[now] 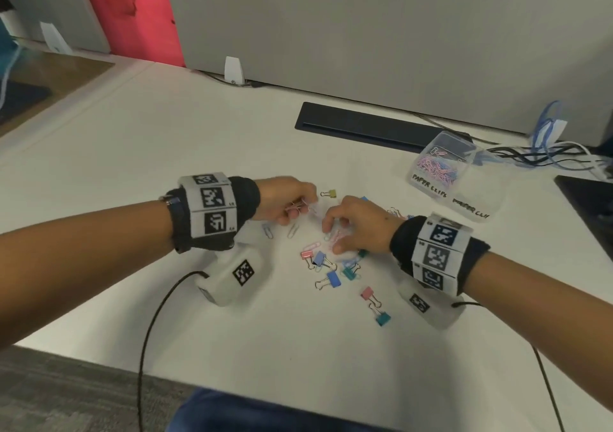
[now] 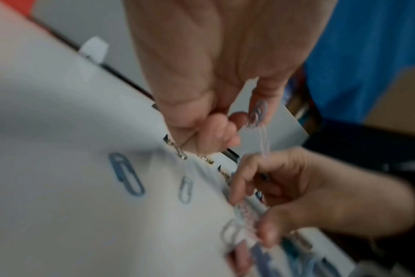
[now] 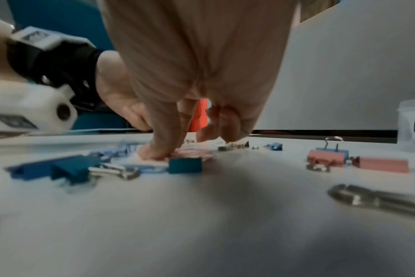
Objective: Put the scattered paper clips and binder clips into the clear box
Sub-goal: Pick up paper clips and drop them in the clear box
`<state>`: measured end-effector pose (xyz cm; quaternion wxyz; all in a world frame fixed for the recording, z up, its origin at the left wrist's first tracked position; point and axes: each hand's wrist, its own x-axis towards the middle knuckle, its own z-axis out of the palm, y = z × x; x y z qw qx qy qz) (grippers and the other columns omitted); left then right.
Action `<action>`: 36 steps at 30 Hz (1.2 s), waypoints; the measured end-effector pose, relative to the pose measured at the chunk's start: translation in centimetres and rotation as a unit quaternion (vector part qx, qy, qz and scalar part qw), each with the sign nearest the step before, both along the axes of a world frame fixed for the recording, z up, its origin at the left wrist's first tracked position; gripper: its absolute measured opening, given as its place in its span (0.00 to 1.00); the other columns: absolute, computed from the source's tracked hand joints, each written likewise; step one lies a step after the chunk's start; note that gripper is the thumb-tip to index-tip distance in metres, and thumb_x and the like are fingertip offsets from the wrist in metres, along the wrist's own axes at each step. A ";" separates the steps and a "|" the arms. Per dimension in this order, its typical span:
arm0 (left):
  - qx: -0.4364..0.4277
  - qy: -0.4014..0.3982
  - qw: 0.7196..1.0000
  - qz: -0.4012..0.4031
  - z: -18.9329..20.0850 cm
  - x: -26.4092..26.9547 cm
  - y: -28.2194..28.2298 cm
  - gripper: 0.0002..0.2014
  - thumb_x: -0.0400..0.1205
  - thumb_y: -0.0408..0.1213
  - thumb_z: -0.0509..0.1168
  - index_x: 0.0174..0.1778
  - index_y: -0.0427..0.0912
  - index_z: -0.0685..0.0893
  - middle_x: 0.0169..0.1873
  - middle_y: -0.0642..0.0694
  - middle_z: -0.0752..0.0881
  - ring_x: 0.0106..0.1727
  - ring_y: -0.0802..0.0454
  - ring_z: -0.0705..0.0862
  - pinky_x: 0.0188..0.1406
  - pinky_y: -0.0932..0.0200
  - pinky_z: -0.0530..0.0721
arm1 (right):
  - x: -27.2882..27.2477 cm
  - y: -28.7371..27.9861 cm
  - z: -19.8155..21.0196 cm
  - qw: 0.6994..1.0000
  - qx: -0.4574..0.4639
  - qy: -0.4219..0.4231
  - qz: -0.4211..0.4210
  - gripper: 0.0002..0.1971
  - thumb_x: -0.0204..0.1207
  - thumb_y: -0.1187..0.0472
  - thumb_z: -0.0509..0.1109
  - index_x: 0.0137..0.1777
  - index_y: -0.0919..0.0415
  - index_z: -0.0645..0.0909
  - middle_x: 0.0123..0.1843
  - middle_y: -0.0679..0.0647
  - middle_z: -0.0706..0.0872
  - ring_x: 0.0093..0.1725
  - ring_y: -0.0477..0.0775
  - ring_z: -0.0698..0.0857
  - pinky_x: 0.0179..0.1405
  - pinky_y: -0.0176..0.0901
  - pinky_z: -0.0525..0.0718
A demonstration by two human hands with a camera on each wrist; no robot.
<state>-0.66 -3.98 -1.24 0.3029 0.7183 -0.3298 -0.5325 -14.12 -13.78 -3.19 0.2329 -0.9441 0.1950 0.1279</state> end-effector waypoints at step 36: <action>0.086 -0.427 0.866 -0.246 -1.6 2.2 2.9 0.12 0.86 0.42 0.52 0.41 0.39 0.68 0.46 0.45 0.72 0.46 0.49 0.70 0.47 0.62 0.67 | -4.0 -8.3 3.9 0.752 0.466 -0.280 -0.372 0.13 0.82 0.74 0.50 0.42 0.62 0.72 0.34 0.52 0.79 0.29 0.42 0.66 0.21 0.26 0.73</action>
